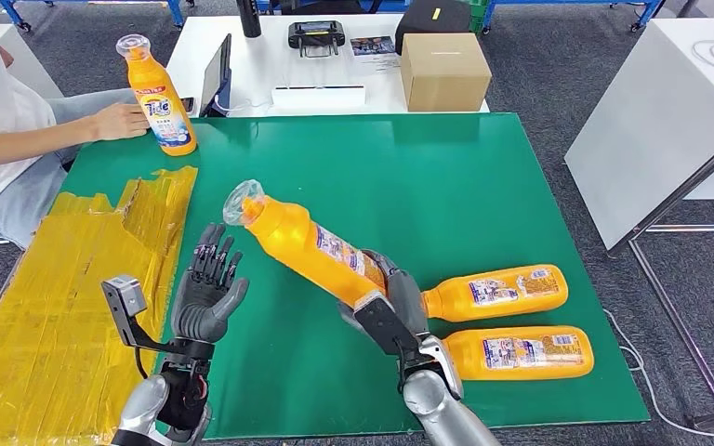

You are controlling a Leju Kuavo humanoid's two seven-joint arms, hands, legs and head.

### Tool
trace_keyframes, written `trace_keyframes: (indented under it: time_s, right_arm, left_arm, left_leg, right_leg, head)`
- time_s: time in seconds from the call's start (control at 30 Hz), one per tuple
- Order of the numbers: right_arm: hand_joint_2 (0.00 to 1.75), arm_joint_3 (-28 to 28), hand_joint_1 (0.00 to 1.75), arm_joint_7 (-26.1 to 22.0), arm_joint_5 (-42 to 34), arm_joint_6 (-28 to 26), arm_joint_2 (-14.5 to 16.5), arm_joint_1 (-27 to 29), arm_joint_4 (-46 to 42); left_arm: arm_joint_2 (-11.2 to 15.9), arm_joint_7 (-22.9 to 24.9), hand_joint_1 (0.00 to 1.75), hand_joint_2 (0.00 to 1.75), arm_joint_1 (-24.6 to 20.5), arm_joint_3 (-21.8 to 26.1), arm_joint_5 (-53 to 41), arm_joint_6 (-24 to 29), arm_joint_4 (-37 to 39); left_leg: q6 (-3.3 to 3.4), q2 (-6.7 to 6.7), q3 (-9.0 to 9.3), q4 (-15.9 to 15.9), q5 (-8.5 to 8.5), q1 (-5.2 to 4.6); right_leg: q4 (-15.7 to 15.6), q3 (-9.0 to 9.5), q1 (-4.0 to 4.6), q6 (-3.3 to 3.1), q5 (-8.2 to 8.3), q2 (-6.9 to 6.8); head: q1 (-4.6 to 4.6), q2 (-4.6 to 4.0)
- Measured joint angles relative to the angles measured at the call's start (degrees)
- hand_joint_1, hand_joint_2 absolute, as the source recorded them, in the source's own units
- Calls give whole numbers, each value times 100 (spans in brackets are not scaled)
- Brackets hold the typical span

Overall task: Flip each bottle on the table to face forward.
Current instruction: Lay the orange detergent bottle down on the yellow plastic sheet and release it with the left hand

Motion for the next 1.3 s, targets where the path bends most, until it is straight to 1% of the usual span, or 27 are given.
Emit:
trace_keyframes:
  time_s: [0.13,0.4,0.7,1.1,1.3]
  right_arm:
    - [175,-115,175,-197,-29,-294,83,3,-3]
    - [175,-47,175,-212,131,-281,286,-12,66]
    - [175,327,175,-91,419,-267,458,-116,492]
    - [175,451,175,-51,459,-253,526,-214,786]
    - [175,534,175,42,535,-144,540,-289,899]
  left_arm:
    - [5,-18,0,175,-1,-18,0,0,0]
    - [12,-31,0,175,-47,-128,-19,24,1]
    - [26,-32,0,175,-114,-173,-42,26,35]
    - [37,-32,0,175,-123,-206,-62,26,51]
    - [39,-32,0,175,-126,-228,-70,8,89]
  left_leg:
    - [0,3,0,0,0,0]
    - [0,2,-2,-1,0,1]
    - [0,1,-2,-1,0,1]
    - [0,2,-3,0,0,1]
    - [0,2,-3,0,0,1]
  right_leg:
    - [0,-1,0,0,0,1]
    - [0,-2,1,0,0,0]
    - [0,-3,1,0,0,0]
    - [0,-4,1,0,0,0]
    - [0,-4,1,0,0,0]
  head:
    - [-1,0]
    - [-1,0]
    - [-1,0]
    - [-1,0]
    - [0,0]
